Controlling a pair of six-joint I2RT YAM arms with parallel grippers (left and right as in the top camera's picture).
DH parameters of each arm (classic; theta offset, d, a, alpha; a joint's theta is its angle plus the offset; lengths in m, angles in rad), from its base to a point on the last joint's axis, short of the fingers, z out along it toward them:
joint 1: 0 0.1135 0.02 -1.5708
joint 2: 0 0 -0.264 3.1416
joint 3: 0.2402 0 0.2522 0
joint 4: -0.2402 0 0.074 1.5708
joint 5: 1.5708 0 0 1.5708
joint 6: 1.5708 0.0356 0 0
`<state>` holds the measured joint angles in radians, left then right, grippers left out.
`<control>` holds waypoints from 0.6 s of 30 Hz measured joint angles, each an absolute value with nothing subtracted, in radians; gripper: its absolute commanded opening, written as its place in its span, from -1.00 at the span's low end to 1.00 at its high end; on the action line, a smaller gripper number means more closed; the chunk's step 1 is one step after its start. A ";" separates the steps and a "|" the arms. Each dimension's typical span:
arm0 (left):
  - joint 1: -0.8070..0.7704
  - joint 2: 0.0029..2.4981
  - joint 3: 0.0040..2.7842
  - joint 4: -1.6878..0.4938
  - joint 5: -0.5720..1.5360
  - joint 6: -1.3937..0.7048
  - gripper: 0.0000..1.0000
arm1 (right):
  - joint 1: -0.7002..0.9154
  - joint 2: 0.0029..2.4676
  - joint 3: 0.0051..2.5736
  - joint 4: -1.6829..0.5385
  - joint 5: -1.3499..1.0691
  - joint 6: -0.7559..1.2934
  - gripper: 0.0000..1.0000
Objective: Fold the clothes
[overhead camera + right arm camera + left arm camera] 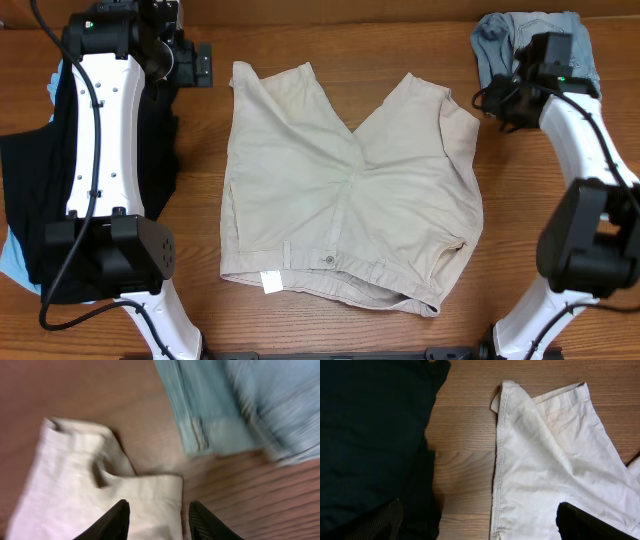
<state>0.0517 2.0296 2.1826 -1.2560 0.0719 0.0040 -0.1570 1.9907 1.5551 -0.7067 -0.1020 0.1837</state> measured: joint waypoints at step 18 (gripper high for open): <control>0.052 2.030 2.183 -1.256 0.072 0.004 1.00 | -0.157 2.095 1.415 -0.614 -0.133 0.222 -0.58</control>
<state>0.0517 2.0296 2.1826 -1.2564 0.0719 0.0036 -0.1566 2.0953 1.4147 -0.6140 -0.1333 0.2218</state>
